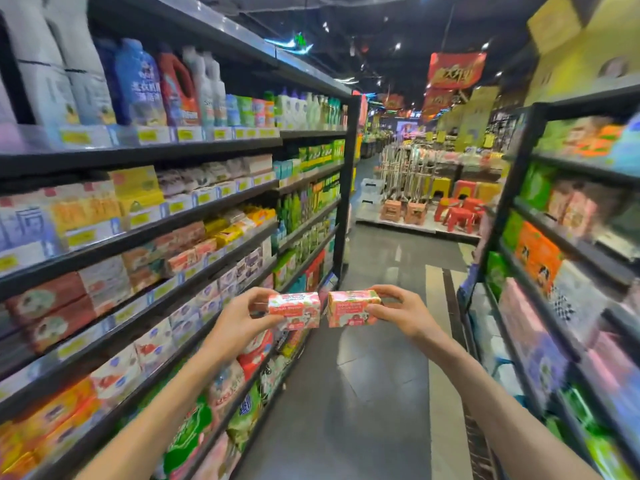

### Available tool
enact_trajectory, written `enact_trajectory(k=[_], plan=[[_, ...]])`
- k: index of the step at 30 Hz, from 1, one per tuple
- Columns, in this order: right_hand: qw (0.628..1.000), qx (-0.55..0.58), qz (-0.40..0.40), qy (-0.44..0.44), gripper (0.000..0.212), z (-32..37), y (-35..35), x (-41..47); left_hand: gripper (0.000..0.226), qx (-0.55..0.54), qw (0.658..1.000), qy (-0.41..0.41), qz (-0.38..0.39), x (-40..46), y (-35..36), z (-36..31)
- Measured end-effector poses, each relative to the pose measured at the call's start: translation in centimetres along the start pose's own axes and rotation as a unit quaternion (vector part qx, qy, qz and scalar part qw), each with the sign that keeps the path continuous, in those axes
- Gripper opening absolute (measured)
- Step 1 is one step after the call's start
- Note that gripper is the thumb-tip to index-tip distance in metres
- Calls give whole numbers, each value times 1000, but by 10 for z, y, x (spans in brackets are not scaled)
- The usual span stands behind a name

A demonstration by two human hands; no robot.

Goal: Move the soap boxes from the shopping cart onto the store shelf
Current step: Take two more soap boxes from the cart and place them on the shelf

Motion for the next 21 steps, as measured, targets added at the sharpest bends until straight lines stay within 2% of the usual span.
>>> enact_trajectory(k=[6, 10, 16, 21], plan=[[1000, 5, 3, -14, 31, -22, -2, 115, 38, 19, 1000, -12, -16, 111, -3, 24], [999, 15, 35, -17, 33, -49, 10, 194, 38, 40, 997, -23, -59, 166, -10, 45], [989, 25, 134, -53, 37, -70, 53, 319, 37, 53, 986, -66, -147, 228, -35, 84], [968, 28, 235, -81, 39, -67, 112, 408, 37, 59, 959, -129, -246, 244, -68, 102]])
Point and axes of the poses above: each hand's wrist, its own x-axis towards the middle knuckle, its own y-axis out of the palm, z = x × y, the point moved 7 cm from there along x, towards the middle knuckle, and after that the axes turned 3 degrees about -y, right-handed, at the moved point
